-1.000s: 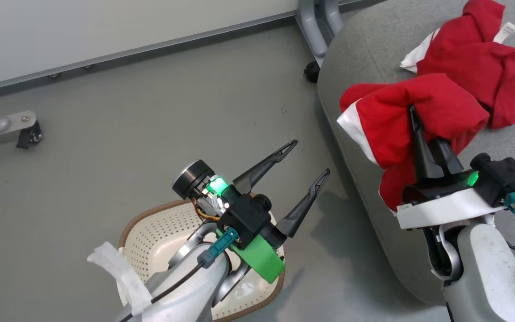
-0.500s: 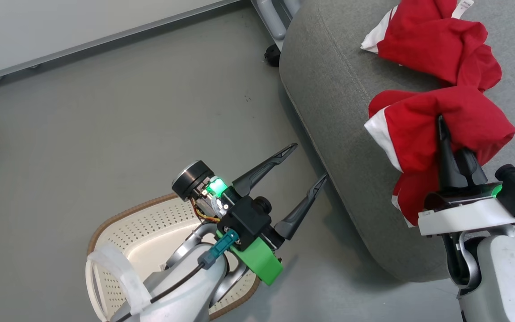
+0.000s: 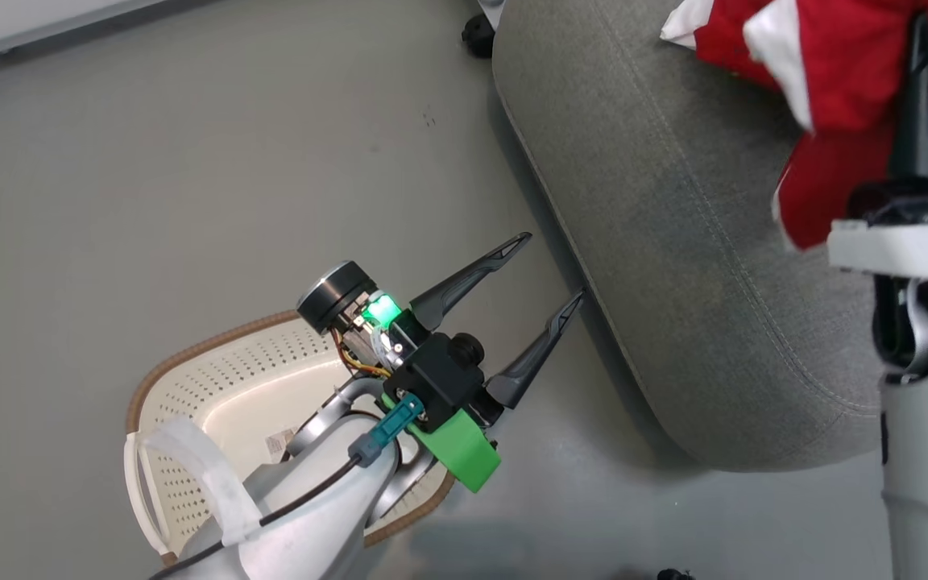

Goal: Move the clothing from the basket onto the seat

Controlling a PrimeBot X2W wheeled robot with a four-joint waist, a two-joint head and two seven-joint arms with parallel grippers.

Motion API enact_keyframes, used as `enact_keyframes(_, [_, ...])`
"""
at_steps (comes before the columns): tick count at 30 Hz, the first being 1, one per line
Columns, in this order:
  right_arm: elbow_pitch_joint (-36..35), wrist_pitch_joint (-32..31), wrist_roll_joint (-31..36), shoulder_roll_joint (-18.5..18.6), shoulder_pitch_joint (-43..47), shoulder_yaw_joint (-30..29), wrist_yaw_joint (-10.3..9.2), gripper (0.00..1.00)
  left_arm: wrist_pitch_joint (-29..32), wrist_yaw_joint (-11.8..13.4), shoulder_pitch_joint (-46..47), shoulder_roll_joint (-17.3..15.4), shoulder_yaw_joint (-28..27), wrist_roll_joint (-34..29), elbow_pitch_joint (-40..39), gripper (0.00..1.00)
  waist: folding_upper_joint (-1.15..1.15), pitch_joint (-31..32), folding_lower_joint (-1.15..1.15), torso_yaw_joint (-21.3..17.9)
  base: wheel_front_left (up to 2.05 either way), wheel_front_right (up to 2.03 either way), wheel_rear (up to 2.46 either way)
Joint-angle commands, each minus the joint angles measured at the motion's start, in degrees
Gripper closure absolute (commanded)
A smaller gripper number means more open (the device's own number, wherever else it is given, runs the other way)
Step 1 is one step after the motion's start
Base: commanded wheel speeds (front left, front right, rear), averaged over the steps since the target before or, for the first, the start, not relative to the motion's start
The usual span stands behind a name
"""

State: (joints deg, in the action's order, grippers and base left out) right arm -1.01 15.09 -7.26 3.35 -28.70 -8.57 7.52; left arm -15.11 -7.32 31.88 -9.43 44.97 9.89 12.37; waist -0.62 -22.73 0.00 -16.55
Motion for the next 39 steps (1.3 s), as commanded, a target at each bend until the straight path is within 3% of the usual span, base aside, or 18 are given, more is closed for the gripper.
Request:
enact_keyframes(1, [0.02,0.12,0.68,0.97,-2.98,-0.81,-0.06,1.0,0.17,-0.22,1.35,-0.62,0.13,-0.42,-0.27,0.0,0.62,-3.7,0.0,0.15,0.0,0.0,0.0])
enact_keyframes(14, [8.83,0.11,2.88,9.82,-27.96,-10.24,-0.06,1.0,1.73,-0.23,6.72,-3.82,1.36,-1.13,-3.28,0.0,0.62,-17.33,0.0,2.26,0.0,0.0,0.0])
enact_keyframes(20, [16.46,0.11,4.18,11.79,-34.07,-15.14,-0.06,1.0,2.07,-0.23,8.15,-5.2,1.49,-1.49,-4.44,0.0,0.62,-20.78,0.0,2.68,0.0,0.0,0.0])
enact_keyframes(25, [21.87,0.11,6.64,10.13,-33.31,-16.41,-0.07,1.0,2.35,0.11,8.42,-6.07,1.23,-1.38,-5.08,0.0,0.62,-22.22,0.0,2.67,0.0,0.0,0.0])
enact_keyframes(30, [24.8,0.11,8.54,6.21,-30.04,-18.82,-0.07,1.0,2.6,0.39,8.65,-6.71,1.23,-1.2,-5.4,0.0,0.62,-22.9,0.0,2.75,0.0,0.0,0.0])
enact_keyframes(39, [28.02,0.11,6.71,3.62,-25.86,-20.21,-0.06,1.0,2.32,0.76,8.91,-7.02,1.39,-0.53,-4.93,0.0,0.62,-21.83,0.0,2.71,0.0,0.0,0.0])
